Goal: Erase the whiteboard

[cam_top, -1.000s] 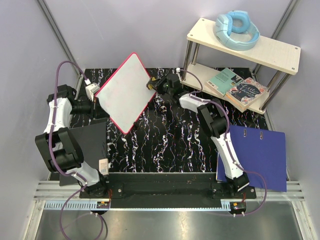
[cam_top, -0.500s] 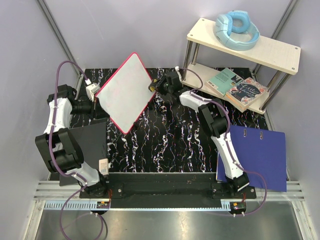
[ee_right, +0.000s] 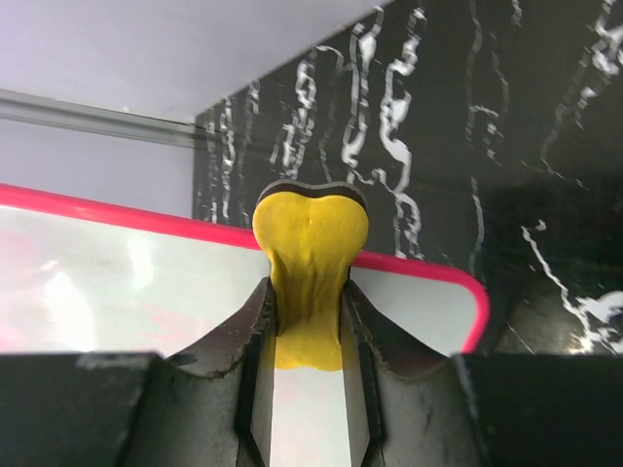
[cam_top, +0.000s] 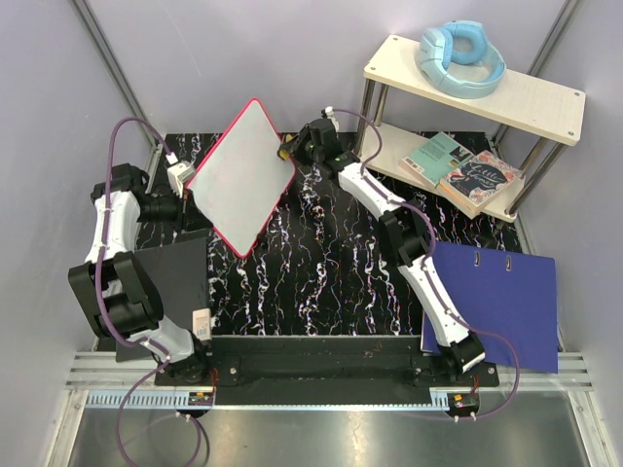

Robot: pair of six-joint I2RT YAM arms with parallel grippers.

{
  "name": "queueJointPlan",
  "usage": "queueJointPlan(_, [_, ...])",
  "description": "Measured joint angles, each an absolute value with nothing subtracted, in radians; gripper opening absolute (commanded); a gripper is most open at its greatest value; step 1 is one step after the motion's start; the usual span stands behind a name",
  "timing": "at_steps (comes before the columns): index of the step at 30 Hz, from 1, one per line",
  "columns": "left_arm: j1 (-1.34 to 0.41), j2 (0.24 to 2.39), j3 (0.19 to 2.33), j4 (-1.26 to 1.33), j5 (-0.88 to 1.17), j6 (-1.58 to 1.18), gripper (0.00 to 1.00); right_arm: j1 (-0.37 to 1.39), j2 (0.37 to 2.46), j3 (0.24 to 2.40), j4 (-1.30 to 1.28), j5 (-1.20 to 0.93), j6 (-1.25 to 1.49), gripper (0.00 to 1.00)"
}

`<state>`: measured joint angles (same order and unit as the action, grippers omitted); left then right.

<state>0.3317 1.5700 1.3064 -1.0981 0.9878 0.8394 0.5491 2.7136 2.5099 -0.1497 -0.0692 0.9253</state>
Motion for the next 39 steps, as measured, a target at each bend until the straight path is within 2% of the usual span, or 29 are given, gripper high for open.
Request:
queueJointPlan(15, [0.328,1.570,1.306,-1.100,0.986,0.850,0.00,0.578,2.732,2.640,0.023,-0.112,0.893,0.00])
queueJointPlan(22, [0.329,1.570,1.306,-1.100,0.986,0.845,0.00,0.602,2.729,2.626,0.093,-0.107,0.871,0.00])
queueJointPlan(29, [0.329,1.570,1.306,-1.101,0.986,0.844,0.00,0.602,2.661,2.451,0.178,-0.117,0.911,0.00])
queueJointPlan(39, [0.329,1.570,1.306,-1.100,0.983,0.842,0.00,0.602,2.511,2.028,0.240,-0.121,0.949,0.00])
